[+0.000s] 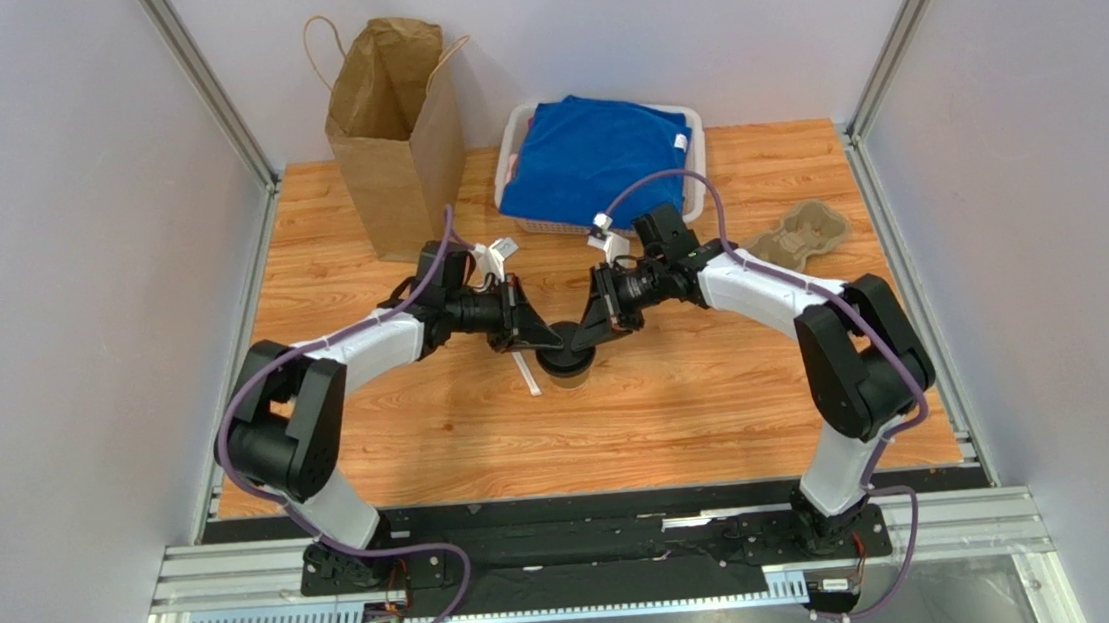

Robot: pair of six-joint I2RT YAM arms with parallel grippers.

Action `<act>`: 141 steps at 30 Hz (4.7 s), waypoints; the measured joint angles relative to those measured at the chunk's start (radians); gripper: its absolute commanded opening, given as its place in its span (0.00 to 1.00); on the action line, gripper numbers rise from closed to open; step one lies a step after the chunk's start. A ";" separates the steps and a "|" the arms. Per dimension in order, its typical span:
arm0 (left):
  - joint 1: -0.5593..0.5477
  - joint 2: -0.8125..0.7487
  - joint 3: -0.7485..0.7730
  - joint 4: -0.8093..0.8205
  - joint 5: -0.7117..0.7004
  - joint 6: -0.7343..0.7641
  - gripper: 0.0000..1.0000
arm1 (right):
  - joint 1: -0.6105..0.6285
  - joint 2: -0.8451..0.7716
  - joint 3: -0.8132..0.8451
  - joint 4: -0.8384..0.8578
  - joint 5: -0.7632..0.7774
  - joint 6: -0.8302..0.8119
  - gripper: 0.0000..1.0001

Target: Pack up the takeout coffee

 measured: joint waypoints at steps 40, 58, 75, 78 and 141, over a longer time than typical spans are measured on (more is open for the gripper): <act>-0.032 0.043 0.053 0.095 0.119 -0.011 0.00 | -0.050 -0.021 0.016 -0.005 -0.121 0.013 0.16; -0.041 0.099 0.095 0.024 0.075 0.043 0.00 | -0.100 -0.017 -0.026 -0.104 0.025 -0.058 0.21; -0.042 0.116 0.113 0.002 0.084 0.057 0.00 | -0.101 0.021 -0.031 -0.084 0.025 -0.065 0.21; -0.042 0.116 0.113 0.001 0.084 0.058 0.00 | -0.101 0.026 -0.036 -0.070 0.017 -0.058 0.19; 0.319 -0.589 -0.181 -0.571 -0.146 0.367 0.32 | 0.285 -0.199 -0.172 -0.051 0.573 -0.146 0.79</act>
